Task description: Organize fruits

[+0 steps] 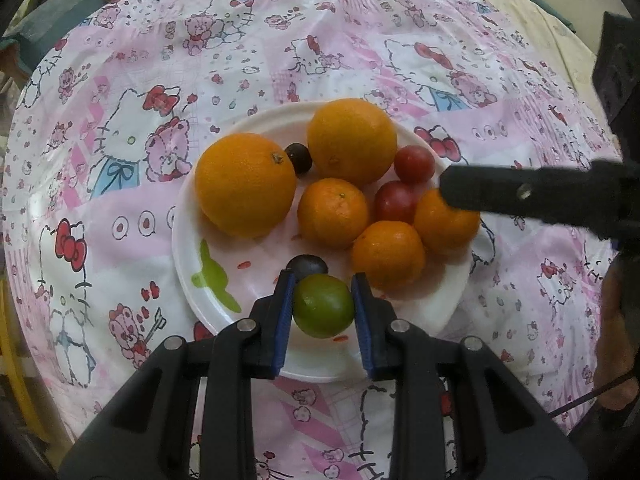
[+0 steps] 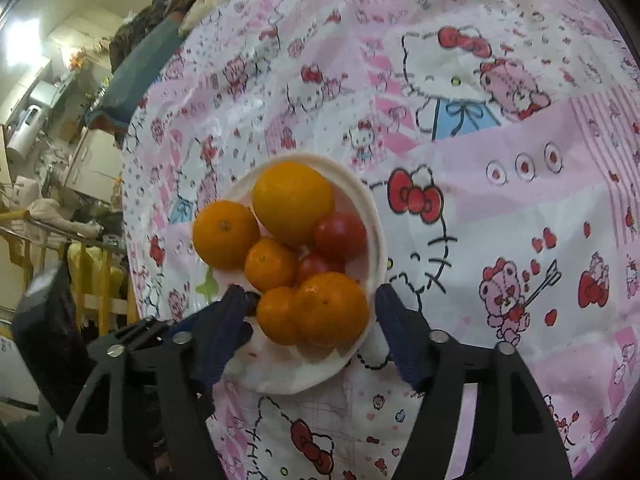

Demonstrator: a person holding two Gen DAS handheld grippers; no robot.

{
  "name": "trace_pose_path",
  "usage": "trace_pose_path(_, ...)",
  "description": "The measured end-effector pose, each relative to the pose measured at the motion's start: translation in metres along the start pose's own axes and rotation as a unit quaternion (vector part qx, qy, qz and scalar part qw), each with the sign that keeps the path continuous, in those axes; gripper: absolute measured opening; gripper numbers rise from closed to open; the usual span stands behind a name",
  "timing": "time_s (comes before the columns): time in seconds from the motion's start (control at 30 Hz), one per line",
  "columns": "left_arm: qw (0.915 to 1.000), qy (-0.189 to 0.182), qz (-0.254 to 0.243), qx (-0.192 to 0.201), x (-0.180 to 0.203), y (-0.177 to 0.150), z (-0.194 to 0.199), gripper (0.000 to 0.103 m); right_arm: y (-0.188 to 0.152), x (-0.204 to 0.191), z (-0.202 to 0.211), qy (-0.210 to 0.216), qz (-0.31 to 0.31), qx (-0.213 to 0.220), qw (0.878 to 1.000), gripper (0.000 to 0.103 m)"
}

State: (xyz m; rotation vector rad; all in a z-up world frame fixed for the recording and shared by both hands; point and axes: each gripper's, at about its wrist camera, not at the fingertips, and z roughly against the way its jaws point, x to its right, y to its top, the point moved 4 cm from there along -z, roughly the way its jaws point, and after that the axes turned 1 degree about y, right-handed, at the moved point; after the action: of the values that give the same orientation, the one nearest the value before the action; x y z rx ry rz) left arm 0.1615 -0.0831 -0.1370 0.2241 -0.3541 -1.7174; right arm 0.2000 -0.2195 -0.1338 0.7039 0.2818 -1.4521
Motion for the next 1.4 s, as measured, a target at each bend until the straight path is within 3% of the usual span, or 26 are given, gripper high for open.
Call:
trace_pose_path(0.2, 1.0000, 0.003, 0.007, -0.004, -0.003, 0.000, -0.003, 0.026, 0.007, 0.000, 0.012, 0.010, -0.011, 0.024, 1.000, 0.084)
trace_pose_path(0.3, 0.9999, 0.004, 0.007, -0.011, -0.003, -0.001, -0.004, 0.030, 0.010, 0.000, 0.019, 0.009, -0.013, 0.035, 0.999, 0.085)
trace_pose_path(0.33, 0.9999, 0.004, 0.008, -0.014, -0.003, -0.001, -0.005, 0.034, 0.010, 0.000, 0.020, 0.009, -0.014, 0.038, 0.999, 0.085)
trace_pose_path(0.4, 0.9999, 0.005, 0.010, -0.008, -0.004, -0.001, -0.003, 0.064, 0.010, 0.000, 0.021, 0.009, -0.015, 0.039, 0.999, 0.085)
trace_pose_path(0.47, 0.9998, 0.013, 0.011, 0.006, -0.004, 0.000, 0.003, 0.081, 0.010, 0.000, 0.021, 0.009, -0.014, 0.039, 0.999, 0.085)
trace_pose_path(0.5, 0.9998, 0.015, 0.011, 0.010, -0.004, 0.000, 0.005, 0.082, 0.010, -0.001, 0.021, 0.009, -0.013, 0.038, 0.999, 0.085)
trace_pose_path(0.73, 0.9991, 0.005, 0.030, 0.030, -0.009, 0.003, 0.025, 0.082, 0.011, -0.010, 0.030, 0.010, 0.006, 0.048, 0.999, 0.085)
trace_pose_path(0.83, 0.9977, -0.007, 0.050, 0.045, -0.014, 0.003, 0.041, 0.082, 0.010, -0.013, 0.038, 0.032, 0.005, 0.048, 0.998, 0.085)
trace_pose_path(1.03, 0.9929, 0.015, 0.068, 0.097, -0.029, 0.001, 0.085, 0.082, 0.003, -0.018, 0.078, 0.040, -0.005, 0.105, 0.994, 0.096)
trace_pose_path(1.17, 0.9859, 0.024, 0.070, 0.150, -0.037, -0.005, 0.122, 0.082, -0.009, -0.025, 0.104, 0.017, 0.007, 0.139, 0.990, 0.103)
trace_pose_path(1.4, 0.9811, 0.054, 0.084, 0.166, -0.056, -0.036, 0.153, 0.083, -0.051, -0.036, 0.124, -0.040, 0.038, 0.164, 0.985, 0.103)
